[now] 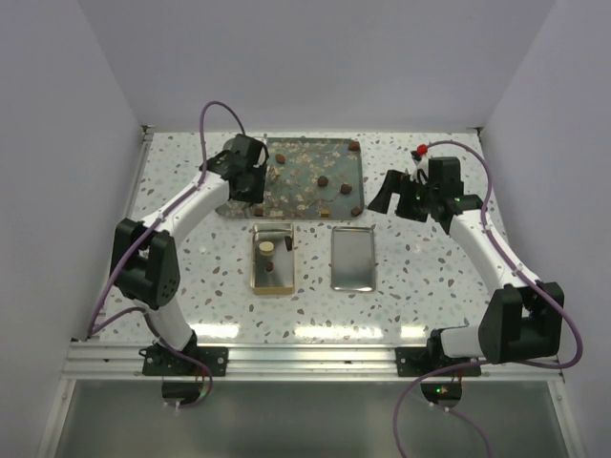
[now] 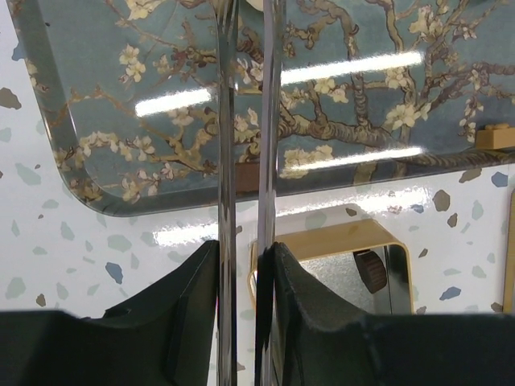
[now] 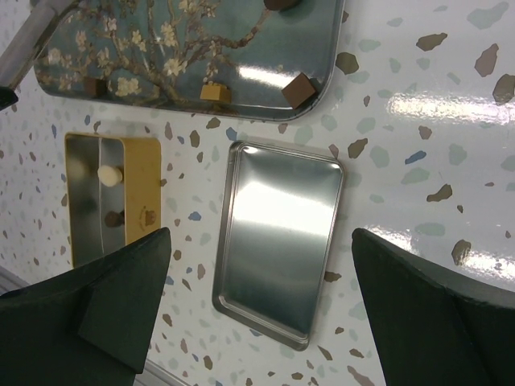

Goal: Pack the chocolate

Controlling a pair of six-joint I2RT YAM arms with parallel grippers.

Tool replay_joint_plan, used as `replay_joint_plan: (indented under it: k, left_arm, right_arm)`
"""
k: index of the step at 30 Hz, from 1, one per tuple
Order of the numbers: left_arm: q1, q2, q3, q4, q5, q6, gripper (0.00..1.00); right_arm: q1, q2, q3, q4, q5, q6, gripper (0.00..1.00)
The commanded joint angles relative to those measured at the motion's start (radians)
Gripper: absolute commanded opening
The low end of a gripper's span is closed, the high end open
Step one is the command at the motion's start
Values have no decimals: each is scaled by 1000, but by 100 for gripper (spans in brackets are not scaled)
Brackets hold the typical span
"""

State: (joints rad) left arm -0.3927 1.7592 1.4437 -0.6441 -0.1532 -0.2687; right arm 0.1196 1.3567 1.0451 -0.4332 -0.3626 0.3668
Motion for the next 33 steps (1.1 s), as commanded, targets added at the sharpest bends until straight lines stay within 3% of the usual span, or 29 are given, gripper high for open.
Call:
replay_joint_plan:
  k: [1,13,33]
  left_arm:
    - [9,-99,-9,32,29,22,29]
    - [9,-302,-177,43,84,37,29]
    - [-34,-196,-155,100,31,36,40]
  right_arm:
    - [5,-5,43,8,-19,9,98]
    - [2,-21,44,8,-15,0,97]
    - [3,-74,30,-35,10,-11,97]
